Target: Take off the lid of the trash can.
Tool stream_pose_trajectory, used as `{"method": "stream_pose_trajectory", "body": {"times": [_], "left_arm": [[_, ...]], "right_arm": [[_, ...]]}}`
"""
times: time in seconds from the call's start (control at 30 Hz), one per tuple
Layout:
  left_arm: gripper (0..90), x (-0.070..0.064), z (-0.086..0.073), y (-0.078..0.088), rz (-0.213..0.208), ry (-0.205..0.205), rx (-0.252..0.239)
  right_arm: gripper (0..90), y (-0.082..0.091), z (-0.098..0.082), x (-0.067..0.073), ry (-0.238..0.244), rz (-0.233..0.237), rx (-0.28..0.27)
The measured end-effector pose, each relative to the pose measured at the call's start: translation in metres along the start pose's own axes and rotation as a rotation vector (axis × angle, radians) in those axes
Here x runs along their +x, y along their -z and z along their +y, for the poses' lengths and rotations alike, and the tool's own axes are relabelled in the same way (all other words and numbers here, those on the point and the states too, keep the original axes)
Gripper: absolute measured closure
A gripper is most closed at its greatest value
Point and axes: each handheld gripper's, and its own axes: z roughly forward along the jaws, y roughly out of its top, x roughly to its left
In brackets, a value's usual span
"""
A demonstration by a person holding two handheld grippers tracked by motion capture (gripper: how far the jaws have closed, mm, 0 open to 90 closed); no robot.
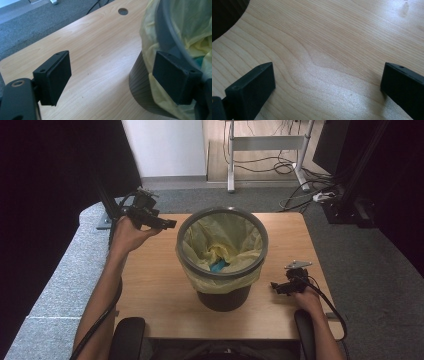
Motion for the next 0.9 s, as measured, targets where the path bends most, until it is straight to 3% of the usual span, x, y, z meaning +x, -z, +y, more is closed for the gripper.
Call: {"method": "stream_pose_trajectory", "body": {"times": [0.37, 0.57, 0.77, 0.9], "left_arm": [[22.2, -0.021, 0.027, -0.006, -0.005, -0.024, 0.027], [28.3, -0.030, 0.037, -0.013, -0.035, -0.035, 0.022], [32.6, -0.038, 0.041, -0.027, -0.034, -0.061, 0.047], [40.6, -0.041, 0.043, -0.036, -0.008, -0.077, 0.078]], "right_arm": [[0.0, 0.000, 0.000, 0.000, 0.004, 0.004, 0.000], [0.0, 0.000, 0.000, 0.001, 0.005, 0.006, 0.000], [0.0, 0.000, 0.000, 0.001, 0.006, 0.008, 0.000], [0.0, 0.000, 0.000, 0.001, 0.007, 0.009, 0.001]]}}
